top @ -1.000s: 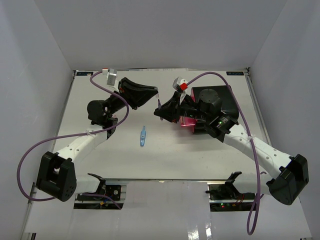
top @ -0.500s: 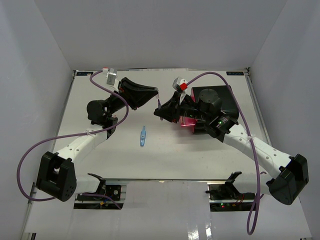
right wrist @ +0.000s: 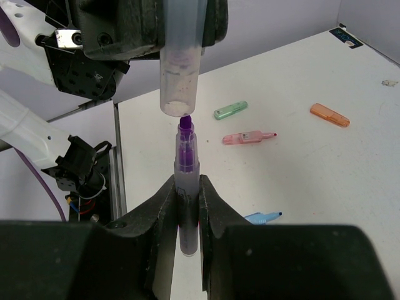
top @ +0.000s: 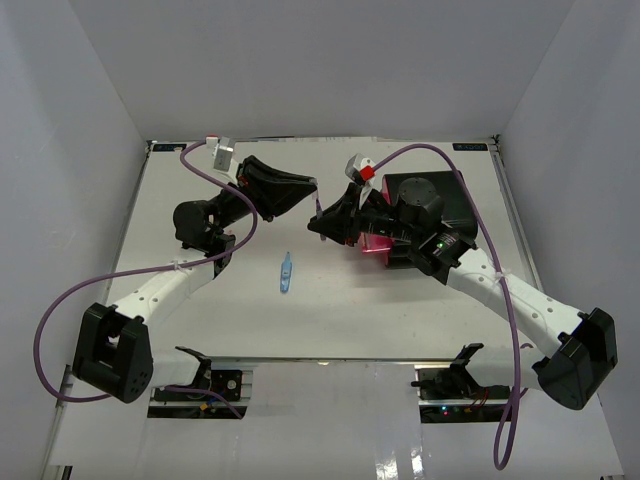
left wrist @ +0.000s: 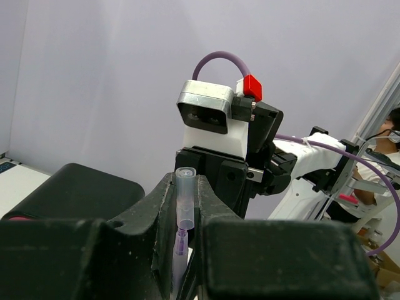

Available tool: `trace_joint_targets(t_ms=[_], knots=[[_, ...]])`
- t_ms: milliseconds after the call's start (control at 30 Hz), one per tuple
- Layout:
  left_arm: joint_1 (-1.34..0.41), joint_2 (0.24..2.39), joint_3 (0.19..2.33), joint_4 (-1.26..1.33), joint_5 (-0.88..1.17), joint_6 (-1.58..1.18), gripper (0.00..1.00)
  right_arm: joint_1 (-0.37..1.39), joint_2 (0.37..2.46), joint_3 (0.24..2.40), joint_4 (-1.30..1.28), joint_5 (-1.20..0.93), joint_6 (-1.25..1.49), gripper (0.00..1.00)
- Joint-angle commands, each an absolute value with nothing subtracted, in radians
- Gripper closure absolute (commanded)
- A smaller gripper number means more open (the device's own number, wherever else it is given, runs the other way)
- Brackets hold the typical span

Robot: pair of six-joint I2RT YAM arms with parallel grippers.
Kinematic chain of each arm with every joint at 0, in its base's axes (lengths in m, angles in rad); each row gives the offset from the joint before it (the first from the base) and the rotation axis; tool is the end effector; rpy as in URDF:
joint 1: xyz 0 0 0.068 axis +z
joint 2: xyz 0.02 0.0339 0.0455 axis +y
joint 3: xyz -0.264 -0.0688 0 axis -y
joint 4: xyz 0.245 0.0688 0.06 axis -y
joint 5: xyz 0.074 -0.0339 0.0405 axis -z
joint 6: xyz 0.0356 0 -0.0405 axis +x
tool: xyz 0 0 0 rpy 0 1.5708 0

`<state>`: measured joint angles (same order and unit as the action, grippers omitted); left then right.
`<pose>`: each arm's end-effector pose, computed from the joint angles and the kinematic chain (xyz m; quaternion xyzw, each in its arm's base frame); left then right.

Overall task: Sort the stationery into containers
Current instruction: Close the pen cap on the pen.

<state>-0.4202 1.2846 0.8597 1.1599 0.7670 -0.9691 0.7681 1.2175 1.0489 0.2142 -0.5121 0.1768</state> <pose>0.2340 -0.1316 0.3872 0.2272 0.4550 -0.6592 0.5540 0.1930 0.2107 0.3840 -0.3699 0.5859 0.4741 0.5432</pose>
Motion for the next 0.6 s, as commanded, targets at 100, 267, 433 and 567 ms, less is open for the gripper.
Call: trace_joint_targets(t_ms=[100,267,433,567], knots=[[-0.422,1.275,0.861,1.184,0.767,-0.957,0.97,0.775,1.209,1.066,0.264,-0.522,0.181,0.92],[-0.425,1.279,0.862,1.183,0.765,-0.953,0.97,0.775,1.210,1.072,0.264,-0.526,0.184,0.92],[-0.426,1.282,0.861,1.174,0.765,-0.943,0.97,0.775,1.210,1.074,0.267,-0.531,0.187,0.92],[-0.430,1.282,0.856,1.174,0.765,-0.940,0.97,0.775,1.210,1.075,0.267,-0.529,0.186,0.92]])
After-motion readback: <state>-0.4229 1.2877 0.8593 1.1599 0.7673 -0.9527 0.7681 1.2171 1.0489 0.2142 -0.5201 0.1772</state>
